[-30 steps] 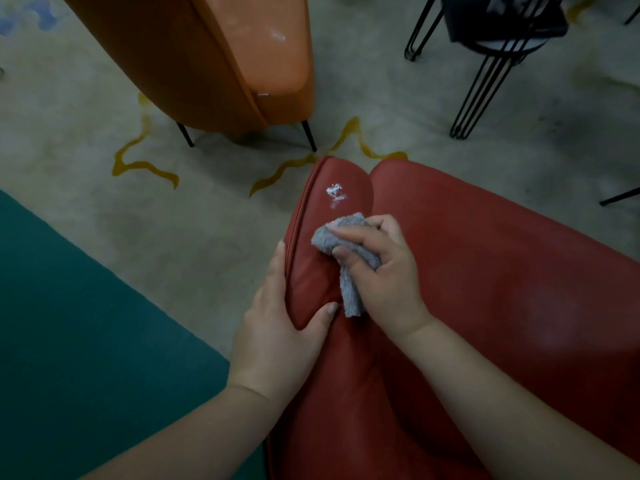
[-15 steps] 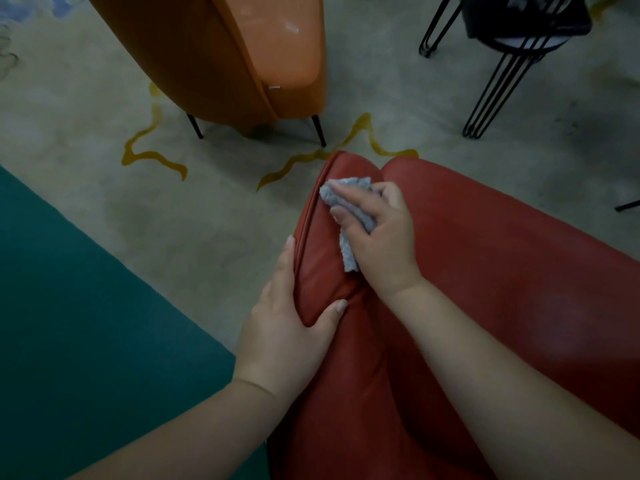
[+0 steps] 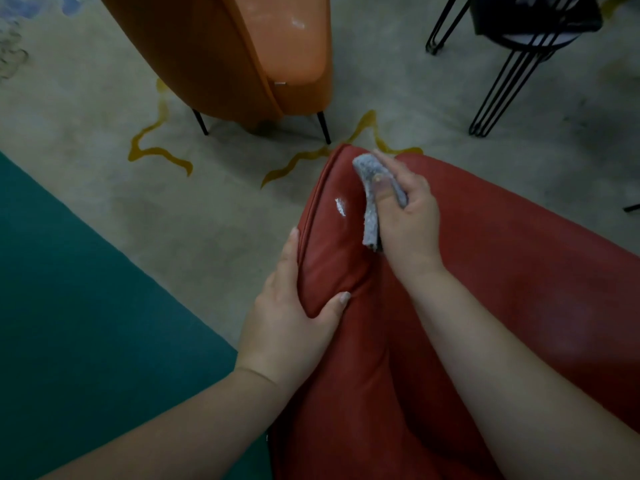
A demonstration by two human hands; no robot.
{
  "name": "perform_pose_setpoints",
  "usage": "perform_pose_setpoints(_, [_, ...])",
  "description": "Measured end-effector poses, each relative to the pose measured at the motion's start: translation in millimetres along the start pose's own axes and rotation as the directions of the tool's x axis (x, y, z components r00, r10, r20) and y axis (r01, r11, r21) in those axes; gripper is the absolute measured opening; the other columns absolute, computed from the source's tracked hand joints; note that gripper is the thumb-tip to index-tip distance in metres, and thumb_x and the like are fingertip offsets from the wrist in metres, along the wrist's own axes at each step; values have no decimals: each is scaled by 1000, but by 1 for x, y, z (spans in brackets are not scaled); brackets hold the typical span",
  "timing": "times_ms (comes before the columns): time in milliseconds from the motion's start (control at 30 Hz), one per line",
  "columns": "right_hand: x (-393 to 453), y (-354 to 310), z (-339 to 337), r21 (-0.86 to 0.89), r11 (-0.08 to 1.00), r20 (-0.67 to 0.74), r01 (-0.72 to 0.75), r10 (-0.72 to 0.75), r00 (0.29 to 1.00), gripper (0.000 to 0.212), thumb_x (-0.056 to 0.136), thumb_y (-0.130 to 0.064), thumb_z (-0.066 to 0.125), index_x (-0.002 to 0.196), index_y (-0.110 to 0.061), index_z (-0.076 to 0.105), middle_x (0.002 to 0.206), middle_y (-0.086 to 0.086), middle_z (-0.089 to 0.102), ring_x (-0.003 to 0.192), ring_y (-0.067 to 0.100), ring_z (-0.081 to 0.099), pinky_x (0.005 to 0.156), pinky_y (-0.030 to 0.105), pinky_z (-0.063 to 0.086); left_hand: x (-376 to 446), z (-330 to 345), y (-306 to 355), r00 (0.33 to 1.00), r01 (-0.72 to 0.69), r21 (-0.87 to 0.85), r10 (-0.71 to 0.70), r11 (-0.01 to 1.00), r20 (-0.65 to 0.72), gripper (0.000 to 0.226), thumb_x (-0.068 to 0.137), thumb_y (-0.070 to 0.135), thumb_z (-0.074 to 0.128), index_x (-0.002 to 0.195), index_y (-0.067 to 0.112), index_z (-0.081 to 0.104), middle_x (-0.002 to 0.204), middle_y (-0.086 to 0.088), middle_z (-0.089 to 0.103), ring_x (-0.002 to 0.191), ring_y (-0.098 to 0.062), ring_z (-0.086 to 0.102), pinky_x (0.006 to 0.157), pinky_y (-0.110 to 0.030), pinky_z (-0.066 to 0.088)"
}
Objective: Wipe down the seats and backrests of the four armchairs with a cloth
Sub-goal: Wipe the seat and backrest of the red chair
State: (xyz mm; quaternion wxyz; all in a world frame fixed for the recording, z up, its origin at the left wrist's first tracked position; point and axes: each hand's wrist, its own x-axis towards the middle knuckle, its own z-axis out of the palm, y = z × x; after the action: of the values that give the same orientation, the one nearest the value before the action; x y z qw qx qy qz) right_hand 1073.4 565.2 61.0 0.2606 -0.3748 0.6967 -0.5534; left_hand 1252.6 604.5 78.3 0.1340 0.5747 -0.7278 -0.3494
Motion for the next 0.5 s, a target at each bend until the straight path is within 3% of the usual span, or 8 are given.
perform_pose_setpoints(133, [-8,-2,13,-66,982,158,176,-164,974,36,85,-17,68,120,-24,63,102,5,46,94,-6,48,91,6,36,0,0,0,1000,12,-6,-12,1000,5,96,72,64,63,143,56,-1,150,20,33,131,-1,36,95,-14,28])
perform_pose_setpoints(367, [0,4,2,-40,998,8,-43,44,999,32,88,-21,65,118,-33,63,104,2,50,93,-5,52,86,1,35,-1,0,2,1000,15,9,-15,1000,9,96,74,63,63,145,53,-1,149,17,34,131,-5,37,94,-16,29])
perform_pose_setpoints(500, [-18,3,11,-35,992,98,119,-115,989,35,86,-20,67,117,-35,60,102,0,47,95,-4,51,89,5,38,0,1,0,1000,11,1,-11,1000,9,96,73,64,62,145,53,-1,150,19,33,132,-2,35,94,-15,28])
